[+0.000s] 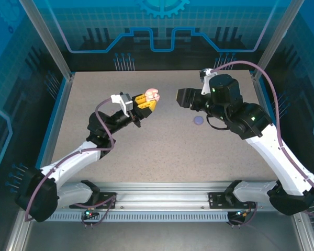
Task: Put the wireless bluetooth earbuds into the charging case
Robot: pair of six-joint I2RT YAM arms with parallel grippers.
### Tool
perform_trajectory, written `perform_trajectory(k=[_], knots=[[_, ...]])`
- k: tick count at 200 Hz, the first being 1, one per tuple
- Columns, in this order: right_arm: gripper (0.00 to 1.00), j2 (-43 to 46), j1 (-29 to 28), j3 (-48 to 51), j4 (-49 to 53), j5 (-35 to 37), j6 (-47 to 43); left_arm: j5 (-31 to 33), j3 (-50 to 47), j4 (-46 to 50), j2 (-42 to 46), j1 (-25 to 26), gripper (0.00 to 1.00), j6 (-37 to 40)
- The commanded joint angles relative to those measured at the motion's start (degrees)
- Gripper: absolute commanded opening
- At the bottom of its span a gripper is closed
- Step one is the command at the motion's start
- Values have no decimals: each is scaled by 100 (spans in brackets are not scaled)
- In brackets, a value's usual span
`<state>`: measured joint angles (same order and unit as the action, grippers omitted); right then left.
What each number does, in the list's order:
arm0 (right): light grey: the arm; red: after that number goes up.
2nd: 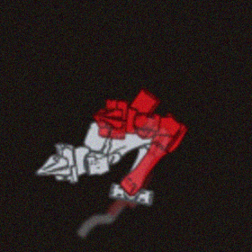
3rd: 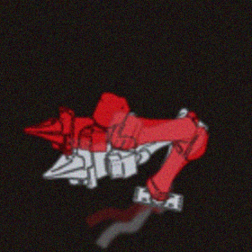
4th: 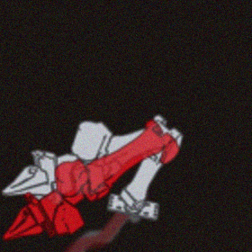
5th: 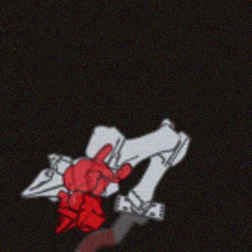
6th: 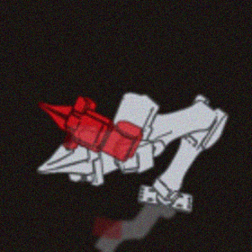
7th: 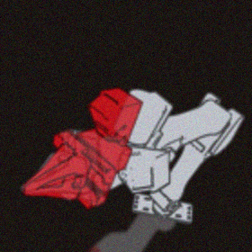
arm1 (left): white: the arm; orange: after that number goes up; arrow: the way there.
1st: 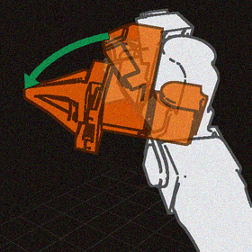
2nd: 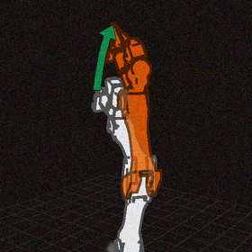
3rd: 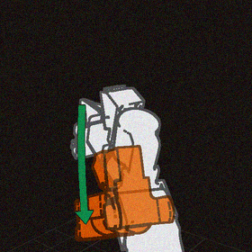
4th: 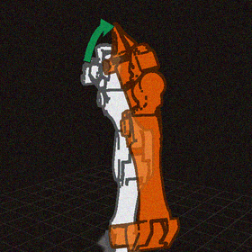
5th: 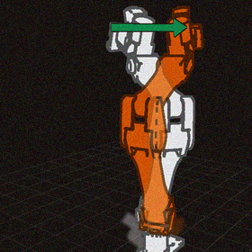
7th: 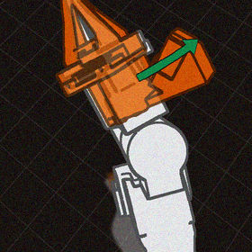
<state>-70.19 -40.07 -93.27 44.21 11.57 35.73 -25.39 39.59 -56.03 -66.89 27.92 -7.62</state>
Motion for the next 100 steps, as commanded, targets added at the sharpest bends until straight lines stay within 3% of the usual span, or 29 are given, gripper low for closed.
perform_trajectory(k=[1, 64, 100], knots=[[65, -129, -225, -241, 71, -100, -101, -356, -56, -275, 75, -75, 0, -275], [48, -446, -393, -290, -126, -52, -83, -509, 94, -230, -36, -90, 0, -413], [44, -667, -504, -463, -174, -78, -100, -554, 136, -171, -79, -86, 0, -434]])
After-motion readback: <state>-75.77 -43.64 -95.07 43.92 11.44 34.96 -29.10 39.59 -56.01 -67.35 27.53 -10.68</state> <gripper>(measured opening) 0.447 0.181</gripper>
